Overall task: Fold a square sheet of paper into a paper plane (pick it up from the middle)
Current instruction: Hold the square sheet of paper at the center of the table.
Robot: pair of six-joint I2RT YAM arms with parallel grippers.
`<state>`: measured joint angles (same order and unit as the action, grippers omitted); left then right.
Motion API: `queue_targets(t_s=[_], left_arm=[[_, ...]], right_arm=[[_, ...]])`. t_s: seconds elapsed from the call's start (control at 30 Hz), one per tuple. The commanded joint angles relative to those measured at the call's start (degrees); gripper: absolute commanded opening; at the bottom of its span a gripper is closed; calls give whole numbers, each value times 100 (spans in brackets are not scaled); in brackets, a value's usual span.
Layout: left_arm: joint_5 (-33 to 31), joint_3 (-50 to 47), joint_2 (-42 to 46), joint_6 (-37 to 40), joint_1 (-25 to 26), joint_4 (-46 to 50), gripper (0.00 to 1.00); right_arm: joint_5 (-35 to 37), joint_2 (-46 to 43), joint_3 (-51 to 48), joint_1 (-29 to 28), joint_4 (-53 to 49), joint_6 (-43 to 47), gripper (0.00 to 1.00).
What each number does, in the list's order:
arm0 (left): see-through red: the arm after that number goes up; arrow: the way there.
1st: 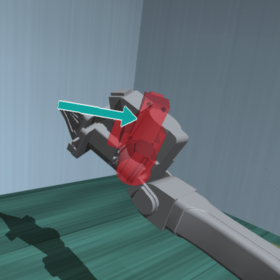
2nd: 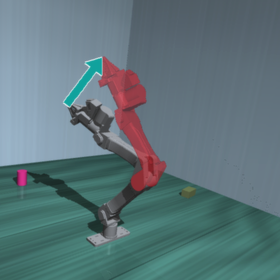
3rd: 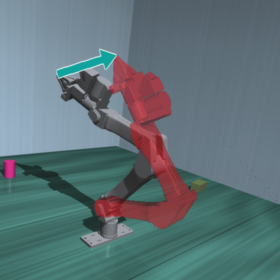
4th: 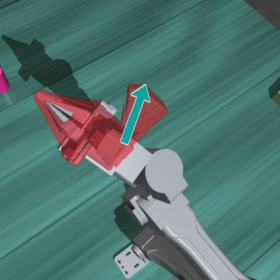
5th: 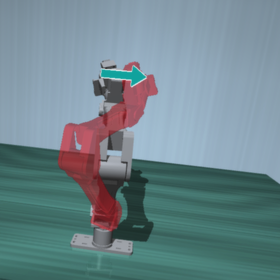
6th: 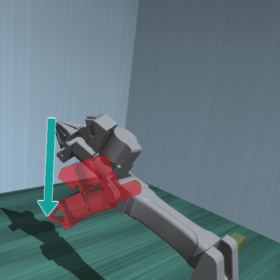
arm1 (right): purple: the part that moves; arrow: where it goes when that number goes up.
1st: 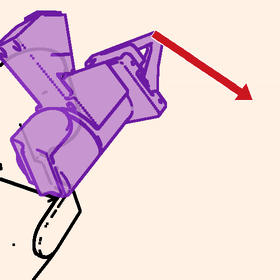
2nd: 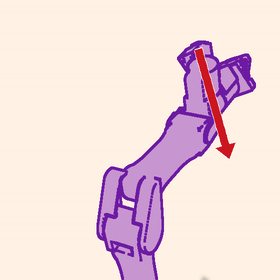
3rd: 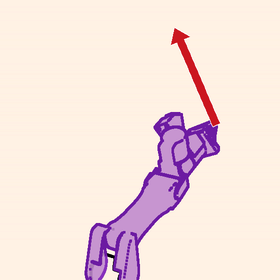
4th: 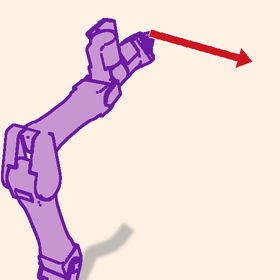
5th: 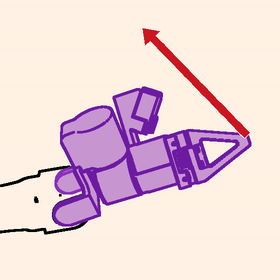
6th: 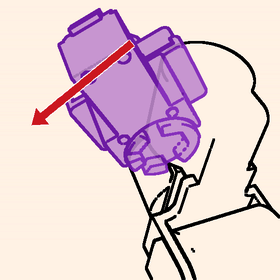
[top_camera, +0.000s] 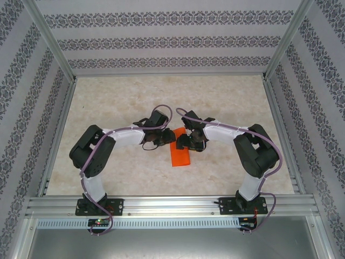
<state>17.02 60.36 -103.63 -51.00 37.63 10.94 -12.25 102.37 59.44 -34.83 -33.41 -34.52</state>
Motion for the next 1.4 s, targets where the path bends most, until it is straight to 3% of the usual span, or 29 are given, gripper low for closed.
queue_targets(t_s=[0.0,0.2,0.3,0.8,1.2,1.37], left_arm=[[-396,102,729,219,69,78,33],[-1615,-40,1440,125,68,731,33],[-1757,-173,1591,100,61,775,32],[-1005,-201,1102,-24,61,360,25],[17,65,94,-270,87,-105,5],[165,96,-161,-361,113,-205,4]], right_arm=[[208,587,-399,-6,202,67,67],[230,622,-339,-6,190,26,67],[194,627,-343,1,212,5,66],[145,705,-338,-8,203,41,65],[206,732,-465,-13,247,10,66],[215,714,-496,-19,271,-11,66]])
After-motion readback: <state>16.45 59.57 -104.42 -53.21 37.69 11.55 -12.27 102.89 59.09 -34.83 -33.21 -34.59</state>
